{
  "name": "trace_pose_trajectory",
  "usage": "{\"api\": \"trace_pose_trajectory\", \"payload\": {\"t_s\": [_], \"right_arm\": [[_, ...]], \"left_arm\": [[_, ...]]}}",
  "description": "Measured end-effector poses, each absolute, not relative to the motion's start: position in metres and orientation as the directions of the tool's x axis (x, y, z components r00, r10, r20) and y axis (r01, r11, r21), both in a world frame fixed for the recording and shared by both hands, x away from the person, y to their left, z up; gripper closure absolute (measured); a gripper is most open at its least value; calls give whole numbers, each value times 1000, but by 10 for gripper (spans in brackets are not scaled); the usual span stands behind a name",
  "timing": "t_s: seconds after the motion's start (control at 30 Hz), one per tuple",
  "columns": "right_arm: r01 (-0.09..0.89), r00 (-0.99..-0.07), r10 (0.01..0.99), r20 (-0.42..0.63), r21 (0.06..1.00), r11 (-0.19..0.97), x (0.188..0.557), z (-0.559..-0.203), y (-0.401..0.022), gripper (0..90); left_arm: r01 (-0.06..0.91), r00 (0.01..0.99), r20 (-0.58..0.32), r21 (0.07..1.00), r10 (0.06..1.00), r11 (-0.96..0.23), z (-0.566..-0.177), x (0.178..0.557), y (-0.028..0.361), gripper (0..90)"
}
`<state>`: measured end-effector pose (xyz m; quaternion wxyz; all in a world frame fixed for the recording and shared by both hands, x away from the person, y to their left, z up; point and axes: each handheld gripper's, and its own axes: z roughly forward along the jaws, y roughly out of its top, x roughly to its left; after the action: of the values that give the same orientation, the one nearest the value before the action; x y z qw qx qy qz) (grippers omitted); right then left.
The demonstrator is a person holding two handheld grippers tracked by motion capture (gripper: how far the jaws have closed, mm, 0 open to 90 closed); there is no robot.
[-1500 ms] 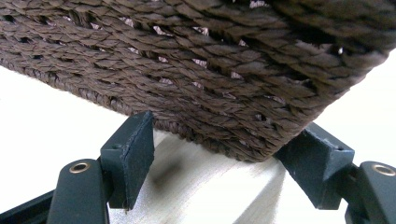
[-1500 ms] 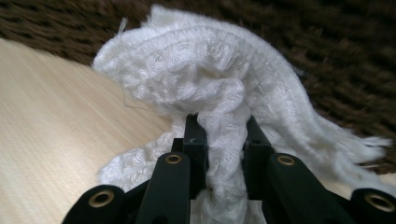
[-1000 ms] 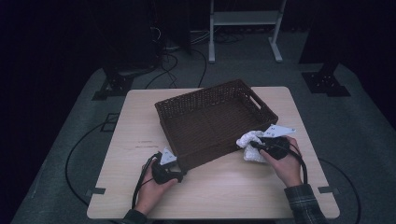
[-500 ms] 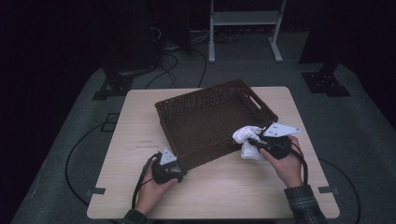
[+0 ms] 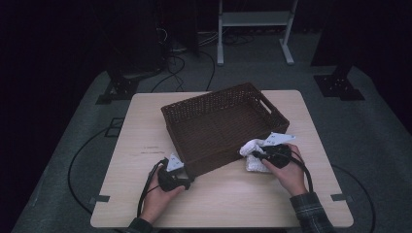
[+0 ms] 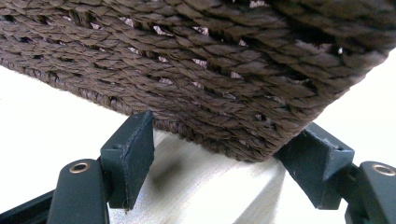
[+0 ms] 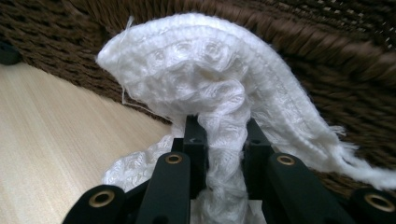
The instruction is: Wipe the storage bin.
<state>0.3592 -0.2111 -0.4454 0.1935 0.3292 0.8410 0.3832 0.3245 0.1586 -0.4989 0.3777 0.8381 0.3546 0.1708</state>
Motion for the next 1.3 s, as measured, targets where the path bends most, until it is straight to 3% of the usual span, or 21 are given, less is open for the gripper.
{"api": "trace_pose_trajectory", "payload": {"t_s": [0.8,1.3], "right_arm": [[470,-729,683,-44,694,546,371,-476,-198,763],[360,-737,668,-105,776,518,350,-443,-201,765]], "left_arm": [[465,690,18,755,723,-463,-499,325,159,277],[465,690,17,755,724,-462,-499,325,159,277]]}}
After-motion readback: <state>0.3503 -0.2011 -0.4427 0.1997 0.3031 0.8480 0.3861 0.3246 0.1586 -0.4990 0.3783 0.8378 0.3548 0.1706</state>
